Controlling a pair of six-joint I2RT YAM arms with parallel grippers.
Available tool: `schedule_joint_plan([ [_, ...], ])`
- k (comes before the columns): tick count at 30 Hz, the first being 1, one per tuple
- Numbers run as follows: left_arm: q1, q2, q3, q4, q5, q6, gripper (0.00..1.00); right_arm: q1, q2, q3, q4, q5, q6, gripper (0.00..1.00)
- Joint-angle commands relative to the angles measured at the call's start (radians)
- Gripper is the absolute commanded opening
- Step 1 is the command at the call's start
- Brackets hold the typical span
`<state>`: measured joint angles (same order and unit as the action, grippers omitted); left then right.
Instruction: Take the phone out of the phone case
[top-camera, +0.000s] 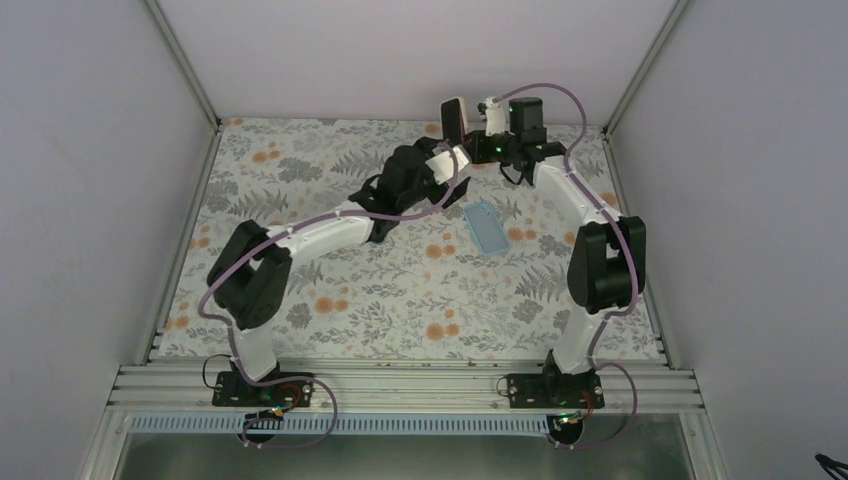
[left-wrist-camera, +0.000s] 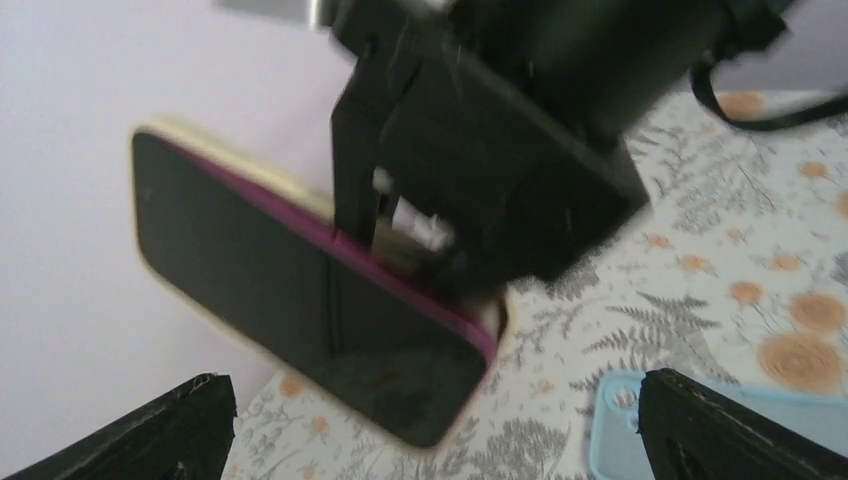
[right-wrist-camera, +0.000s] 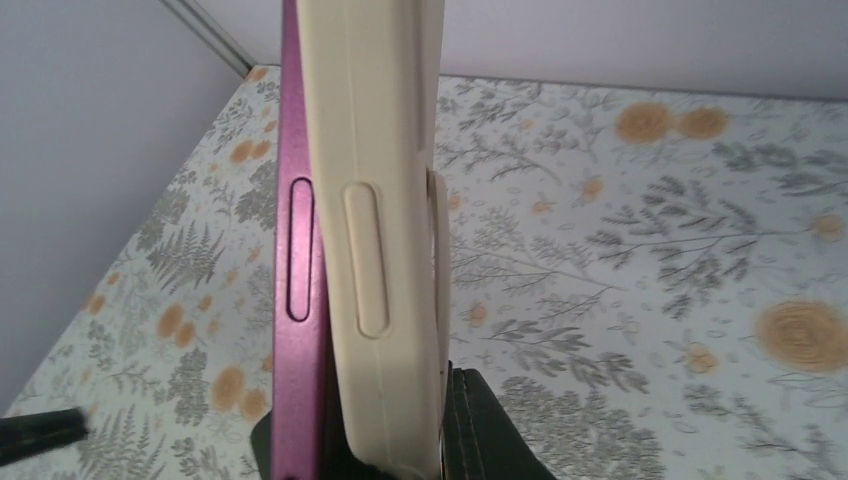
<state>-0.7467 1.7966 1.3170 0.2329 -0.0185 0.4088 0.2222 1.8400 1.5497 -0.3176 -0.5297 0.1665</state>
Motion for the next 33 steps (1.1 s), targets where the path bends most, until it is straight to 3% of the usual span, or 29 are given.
schedule_joint_plan([
  [1, -0.016, 0.076, 0.114, 0.083, -0.077, -0.076, 0.99, 0.034, 0.010, 0.046, 0.062, -0.041, 0.087, 0.04],
  [8, -0.017, 0.137, 0.157, 0.072, -0.128, -0.073, 0.98, 0.055, -0.018, -0.008, 0.102, -0.054, 0.090, 0.04],
  [21, -0.008, -0.013, 0.026, 0.076, -0.050, -0.051, 0.95, 0.035, -0.061, -0.045, 0.119, -0.013, 0.067, 0.04],
  [33, 0.015, 0.025, 0.011, 0.094, -0.052, -0.041, 0.91, 0.036, -0.071, -0.028, 0.113, -0.033, 0.076, 0.04],
])
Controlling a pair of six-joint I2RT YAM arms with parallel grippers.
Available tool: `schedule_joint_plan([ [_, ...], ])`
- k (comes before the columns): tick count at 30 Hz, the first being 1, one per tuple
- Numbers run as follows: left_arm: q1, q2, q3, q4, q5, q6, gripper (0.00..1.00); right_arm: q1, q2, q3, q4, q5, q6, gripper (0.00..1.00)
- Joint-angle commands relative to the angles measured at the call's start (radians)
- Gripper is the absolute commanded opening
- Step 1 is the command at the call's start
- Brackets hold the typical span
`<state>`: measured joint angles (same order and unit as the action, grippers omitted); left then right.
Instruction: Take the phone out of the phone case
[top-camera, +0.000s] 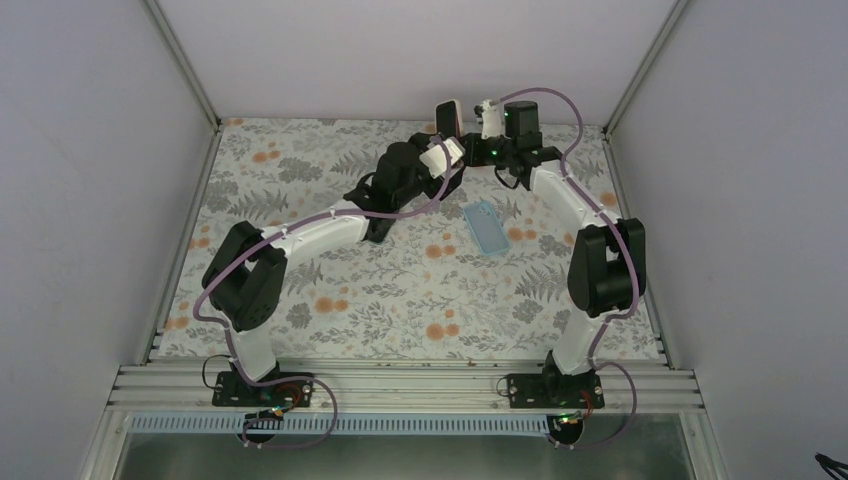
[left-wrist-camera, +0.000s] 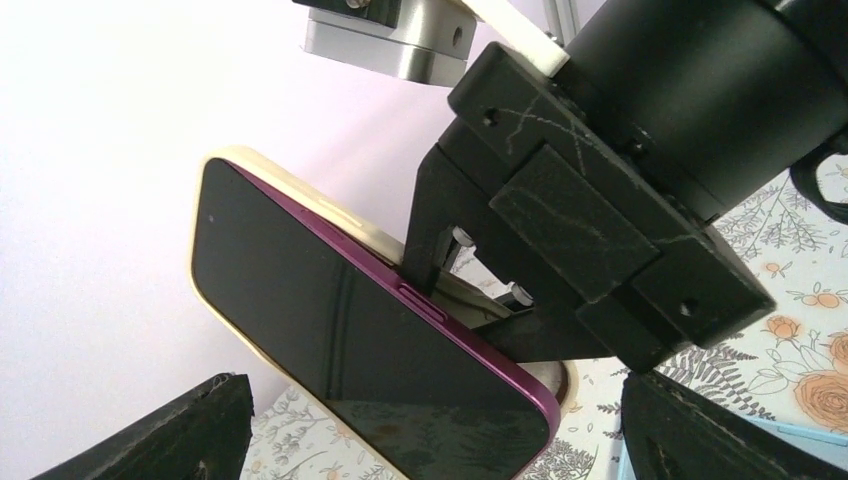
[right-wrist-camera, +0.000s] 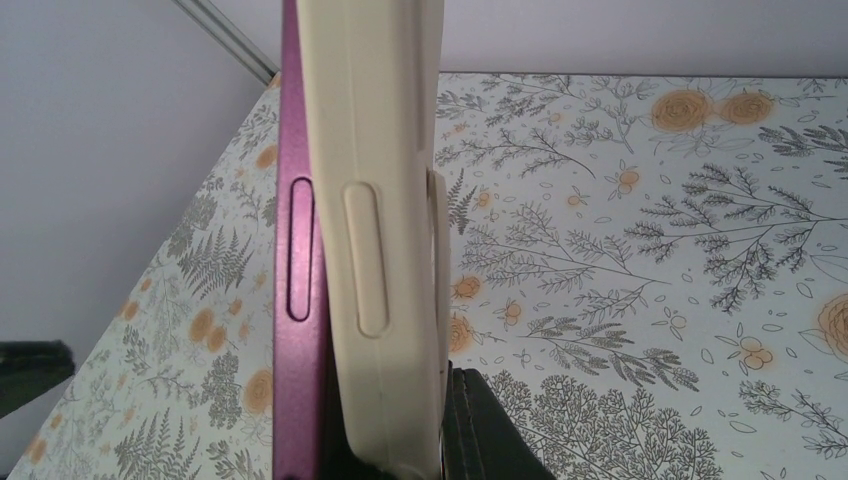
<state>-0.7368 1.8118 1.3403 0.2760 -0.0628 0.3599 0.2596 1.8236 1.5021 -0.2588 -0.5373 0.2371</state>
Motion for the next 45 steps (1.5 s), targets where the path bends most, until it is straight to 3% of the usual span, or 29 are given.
schedule_joint_plan([
  [1, 0.005, 0.010, -0.016, 0.058, -0.010, 0.013, 0.91, -0.002, -0.055, 0.020, 0.056, -0.029, 0.006, 0.04],
  [11, 0.001, 0.041, -0.003, 0.052, -0.009, 0.020, 0.90, 0.001, -0.054, 0.008, 0.078, -0.055, 0.037, 0.04],
  [29, 0.030, 0.122, 0.078, 0.053, -0.217, 0.027, 0.88, 0.006, -0.107, -0.032, 0.087, -0.096, 0.051, 0.04],
  [32, 0.034, 0.104, 0.057, 0.083, -0.249, 0.040, 0.80, 0.006, -0.114, -0.038, 0.084, -0.100, 0.051, 0.04],
  [36, 0.049, 0.093, 0.027, 0.133, -0.273, 0.046, 0.50, 0.008, -0.122, -0.046, 0.092, -0.123, 0.068, 0.04],
  [37, 0.054, 0.098, 0.031, 0.141, -0.291, 0.046, 0.46, 0.008, -0.124, -0.047, 0.092, -0.129, 0.072, 0.04],
  [42, 0.101, 0.114, 0.052, 0.179, -0.347, 0.068, 0.45, 0.015, -0.139, -0.057, 0.067, -0.130, 0.058, 0.03],
  [45, 0.129, 0.120, 0.062, 0.227, -0.394, 0.111, 0.51, 0.021, -0.144, -0.078, 0.070, -0.141, 0.060, 0.03],
])
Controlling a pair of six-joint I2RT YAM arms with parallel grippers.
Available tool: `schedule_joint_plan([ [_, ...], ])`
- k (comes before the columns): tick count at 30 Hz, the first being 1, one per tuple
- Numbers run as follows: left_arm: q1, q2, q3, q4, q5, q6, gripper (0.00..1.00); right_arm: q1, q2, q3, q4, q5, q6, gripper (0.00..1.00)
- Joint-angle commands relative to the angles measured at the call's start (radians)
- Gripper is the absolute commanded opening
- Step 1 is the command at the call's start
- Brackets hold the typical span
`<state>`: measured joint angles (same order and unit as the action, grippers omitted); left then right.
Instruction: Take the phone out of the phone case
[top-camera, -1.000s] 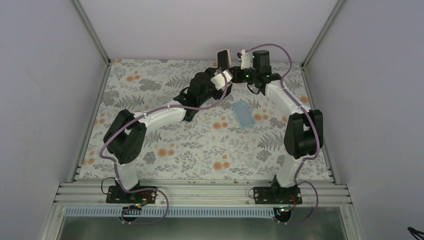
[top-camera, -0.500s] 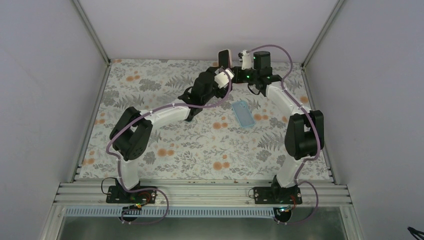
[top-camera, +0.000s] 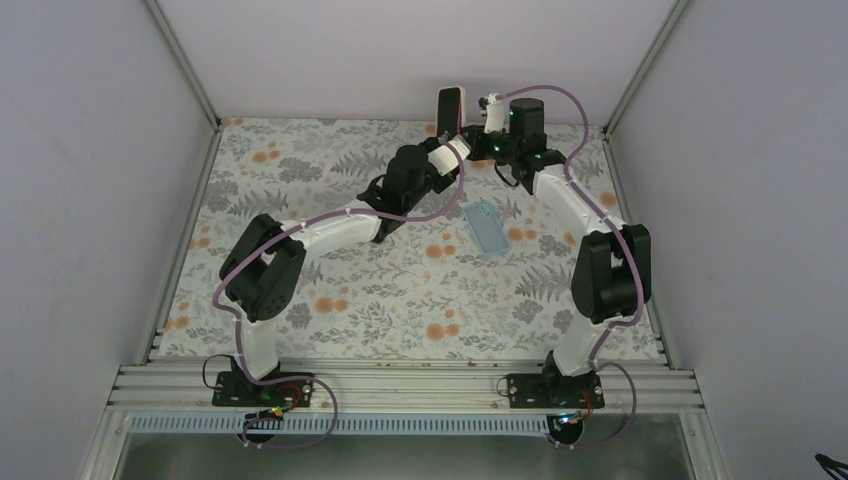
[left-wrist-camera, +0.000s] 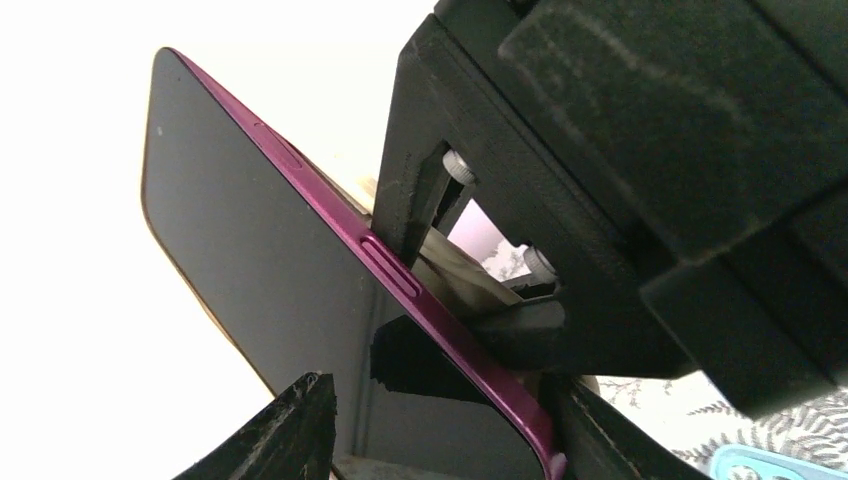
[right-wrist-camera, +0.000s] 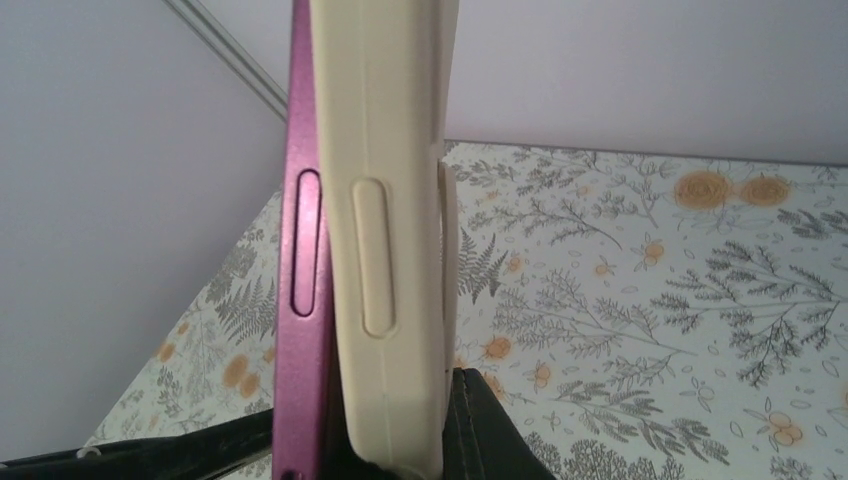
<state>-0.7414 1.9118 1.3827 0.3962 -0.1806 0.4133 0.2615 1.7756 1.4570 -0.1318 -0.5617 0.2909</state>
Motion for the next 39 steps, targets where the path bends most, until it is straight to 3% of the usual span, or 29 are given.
schedule_joint_plan([
  [1, 0.144, 0.022, 0.028, 0.115, -0.294, 0.069, 0.51, 0.023, -0.098, -0.041, -0.056, -0.114, 0.007, 0.03],
  [8, 0.211, -0.024, 0.023, 0.193, -0.330, 0.151, 0.45, 0.035, -0.085, -0.075, -0.019, -0.139, 0.045, 0.04],
  [12, 0.233, -0.057, -0.032, 0.307, -0.345, 0.218, 0.20, 0.047, -0.063, -0.059, -0.021, -0.157, 0.057, 0.03],
  [14, 0.248, -0.064, -0.037, 0.325, -0.352, 0.224, 0.21, 0.050, -0.058, -0.058, -0.025, -0.161, 0.058, 0.03],
  [17, 0.270, -0.067, -0.039, 0.321, -0.344, 0.220, 0.31, 0.051, -0.053, -0.065, -0.025, -0.163, 0.059, 0.03],
  [22, 0.284, -0.062, -0.041, 0.317, -0.290, 0.206, 0.32, 0.061, -0.054, -0.085, -0.007, -0.182, 0.066, 0.03],
  [39, 0.290, 0.049, 0.124, 0.243, -0.321, 0.232, 0.25, 0.136, -0.053, -0.114, 0.010, -0.189, 0.080, 0.03],
])
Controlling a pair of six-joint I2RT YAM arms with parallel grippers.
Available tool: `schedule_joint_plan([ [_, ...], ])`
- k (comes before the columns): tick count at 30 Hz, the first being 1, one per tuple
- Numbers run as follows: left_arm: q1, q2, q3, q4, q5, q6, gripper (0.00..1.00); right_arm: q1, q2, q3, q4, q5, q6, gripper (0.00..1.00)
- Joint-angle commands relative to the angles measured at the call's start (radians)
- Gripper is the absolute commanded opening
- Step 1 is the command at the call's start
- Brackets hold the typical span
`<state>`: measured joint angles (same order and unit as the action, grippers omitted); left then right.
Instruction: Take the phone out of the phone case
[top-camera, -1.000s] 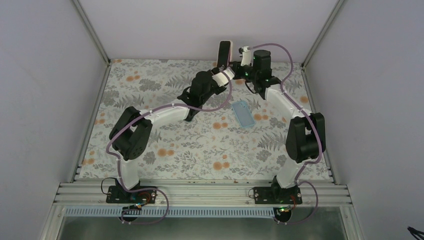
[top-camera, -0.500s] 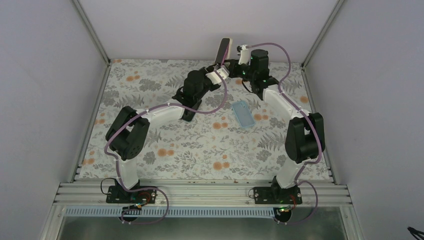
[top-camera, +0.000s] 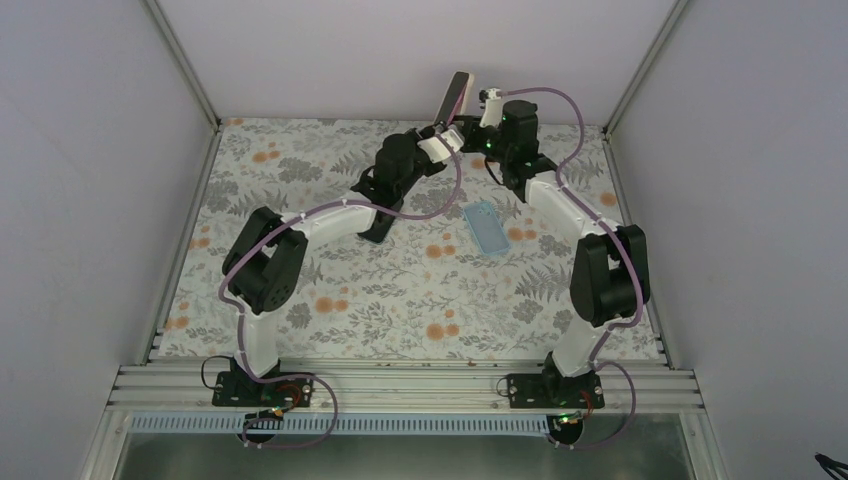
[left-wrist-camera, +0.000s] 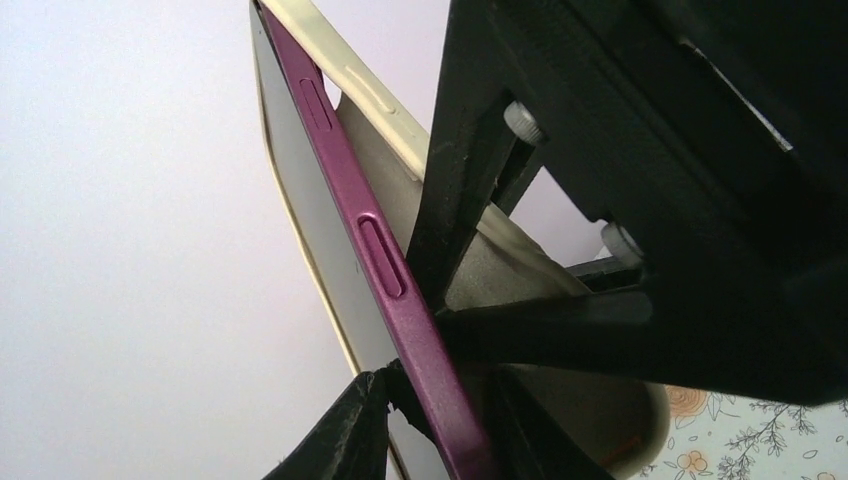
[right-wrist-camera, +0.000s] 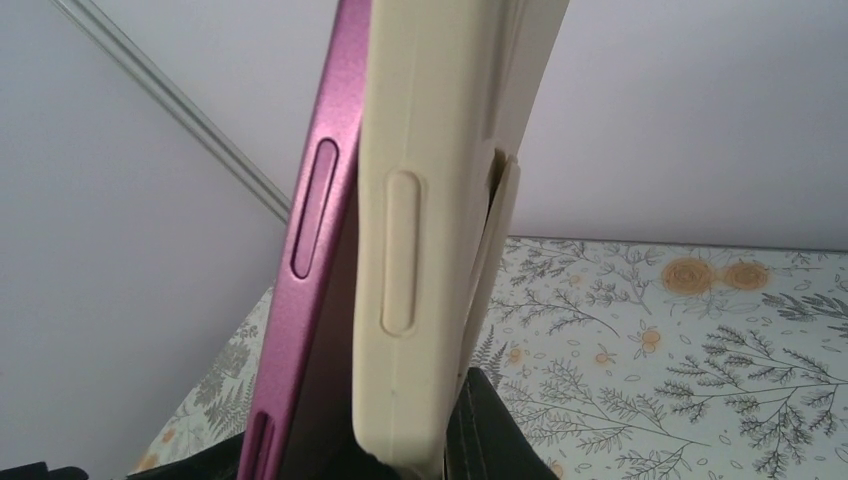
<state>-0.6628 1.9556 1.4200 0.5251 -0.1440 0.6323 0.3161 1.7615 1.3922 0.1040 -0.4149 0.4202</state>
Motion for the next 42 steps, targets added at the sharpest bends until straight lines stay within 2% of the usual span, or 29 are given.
schedule_joint_plan([
  [1, 0.215, 0.004, 0.091, 0.098, -0.352, 0.010, 0.23, 0.079, -0.041, -0.047, -0.231, -0.328, -0.056, 0.03],
  [7, 0.258, -0.011, 0.111, -0.061, -0.229, -0.029, 0.20, 0.052, -0.054, -0.037, -0.249, -0.310, -0.094, 0.03],
  [10, 0.269, -0.010, 0.109, -0.069, -0.222, -0.030, 0.12, 0.038, -0.047, -0.026, -0.264, -0.302, -0.115, 0.03],
  [12, 0.269, -0.011, 0.103, -0.070, -0.211, -0.027, 0.03, 0.032, -0.041, -0.023, -0.266, -0.301, -0.118, 0.03],
  [19, 0.267, -0.016, 0.078, -0.022, -0.231, -0.022, 0.02, 0.021, -0.031, -0.002, -0.288, -0.290, -0.138, 0.03],
  [28, 0.302, -0.088, 0.025, -0.011, -0.223, 0.044, 0.02, -0.094, 0.052, 0.067, -0.415, -0.251, -0.238, 0.03],
  [37, 0.357, -0.150, -0.015, -0.003, -0.198, 0.089, 0.02, -0.166, 0.005, -0.004, -0.349, 0.026, -0.397, 0.03],
  [42, 0.359, -0.201, -0.057, -0.053, -0.157, 0.108, 0.02, -0.206, 0.016, 0.004, -0.406, -0.076, -0.422, 0.03],
])
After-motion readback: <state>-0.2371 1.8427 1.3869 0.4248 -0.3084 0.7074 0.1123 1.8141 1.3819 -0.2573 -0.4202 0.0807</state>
